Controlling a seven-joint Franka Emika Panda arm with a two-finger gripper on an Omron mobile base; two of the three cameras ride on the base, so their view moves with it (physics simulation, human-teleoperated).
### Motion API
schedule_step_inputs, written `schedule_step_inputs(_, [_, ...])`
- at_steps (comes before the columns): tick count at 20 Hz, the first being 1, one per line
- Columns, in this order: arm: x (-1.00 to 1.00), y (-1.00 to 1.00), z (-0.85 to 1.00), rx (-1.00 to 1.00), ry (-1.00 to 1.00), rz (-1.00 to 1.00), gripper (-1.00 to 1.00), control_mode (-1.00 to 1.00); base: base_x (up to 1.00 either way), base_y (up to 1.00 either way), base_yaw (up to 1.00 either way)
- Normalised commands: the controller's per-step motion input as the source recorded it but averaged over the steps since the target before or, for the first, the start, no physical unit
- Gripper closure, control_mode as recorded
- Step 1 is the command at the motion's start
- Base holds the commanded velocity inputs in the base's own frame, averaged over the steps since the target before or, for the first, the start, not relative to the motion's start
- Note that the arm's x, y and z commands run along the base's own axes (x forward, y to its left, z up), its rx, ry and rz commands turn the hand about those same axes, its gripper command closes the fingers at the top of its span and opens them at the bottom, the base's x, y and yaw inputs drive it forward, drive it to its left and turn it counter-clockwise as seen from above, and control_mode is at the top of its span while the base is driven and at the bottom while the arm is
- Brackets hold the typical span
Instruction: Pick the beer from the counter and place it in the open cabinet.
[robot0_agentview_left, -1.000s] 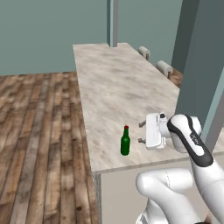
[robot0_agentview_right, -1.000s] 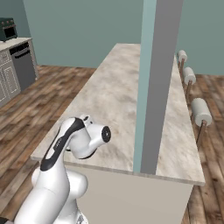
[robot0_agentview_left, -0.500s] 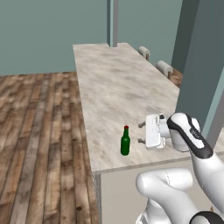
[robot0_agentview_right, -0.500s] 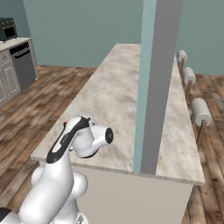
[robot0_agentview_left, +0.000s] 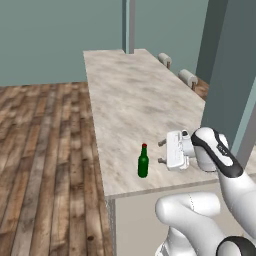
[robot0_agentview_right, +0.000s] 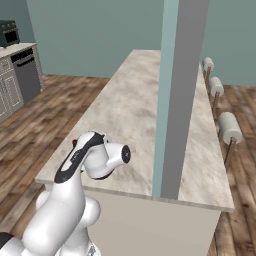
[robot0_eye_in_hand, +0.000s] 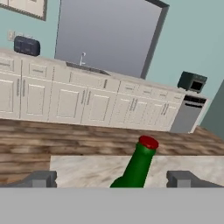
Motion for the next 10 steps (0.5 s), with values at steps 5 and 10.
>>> schedule_step_inputs(5, [0.06, 0.0, -0.1, 0.02, 0.01, 0.0, -1.0, -1.0, 0.0, 0.0, 0.0])
schedule_step_inputs(10, [0.11, 0.02, -0.11, 0.02, 0.01, 0.0, -1.0, -1.0, 0.0, 0.0, 0.0])
